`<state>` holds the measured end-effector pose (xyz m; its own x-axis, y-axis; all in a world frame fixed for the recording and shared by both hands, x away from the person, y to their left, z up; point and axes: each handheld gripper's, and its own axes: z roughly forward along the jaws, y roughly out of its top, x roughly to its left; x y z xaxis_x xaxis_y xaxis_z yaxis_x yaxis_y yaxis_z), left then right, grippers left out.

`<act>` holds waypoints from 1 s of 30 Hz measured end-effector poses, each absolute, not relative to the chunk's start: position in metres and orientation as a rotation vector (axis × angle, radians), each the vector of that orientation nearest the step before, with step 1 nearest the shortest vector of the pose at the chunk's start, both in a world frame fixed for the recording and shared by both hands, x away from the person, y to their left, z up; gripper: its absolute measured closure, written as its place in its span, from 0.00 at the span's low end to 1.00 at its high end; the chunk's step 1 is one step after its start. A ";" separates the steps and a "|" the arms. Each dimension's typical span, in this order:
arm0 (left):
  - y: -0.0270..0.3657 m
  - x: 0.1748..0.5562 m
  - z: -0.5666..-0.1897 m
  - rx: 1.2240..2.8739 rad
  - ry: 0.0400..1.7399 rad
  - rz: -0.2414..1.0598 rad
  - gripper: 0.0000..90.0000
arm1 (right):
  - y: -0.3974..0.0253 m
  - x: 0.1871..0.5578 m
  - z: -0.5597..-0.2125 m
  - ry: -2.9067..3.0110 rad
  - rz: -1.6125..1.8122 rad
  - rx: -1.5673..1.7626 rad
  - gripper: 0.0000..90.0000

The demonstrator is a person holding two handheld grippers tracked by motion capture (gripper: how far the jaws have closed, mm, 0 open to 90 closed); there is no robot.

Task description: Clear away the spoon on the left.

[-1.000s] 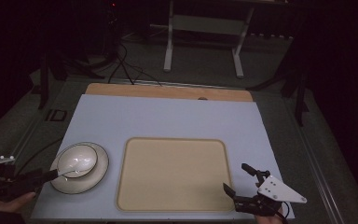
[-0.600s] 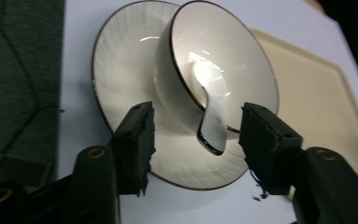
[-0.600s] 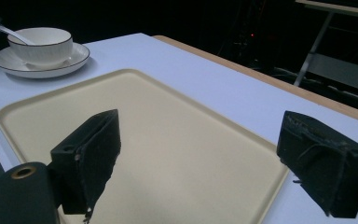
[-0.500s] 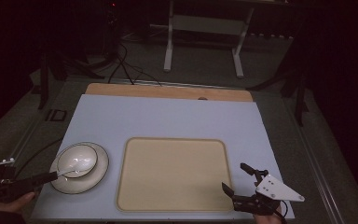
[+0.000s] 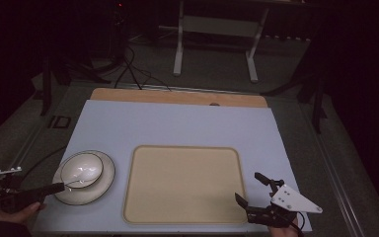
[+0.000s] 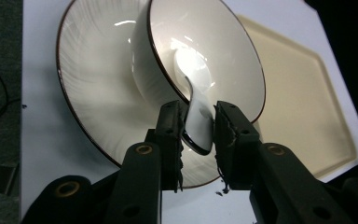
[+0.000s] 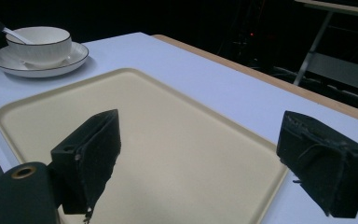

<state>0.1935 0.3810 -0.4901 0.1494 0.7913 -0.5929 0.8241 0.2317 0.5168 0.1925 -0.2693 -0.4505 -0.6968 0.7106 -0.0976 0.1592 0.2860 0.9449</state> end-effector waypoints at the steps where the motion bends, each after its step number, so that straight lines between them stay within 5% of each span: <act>1: 0.381 0.194 -0.490 1.538 1.618 -0.053 0.82 | -0.269 0.192 -0.450 2.049 1.418 0.777 0.15; 13: 0.375 0.194 -0.483 1.590 1.589 -0.044 0.94 | -0.270 0.193 -0.451 2.049 1.416 0.777 0.15; 30: 0.367 0.191 -0.469 1.624 1.579 0.036 0.95 | -0.271 0.192 -0.450 2.036 1.420 0.783 0.15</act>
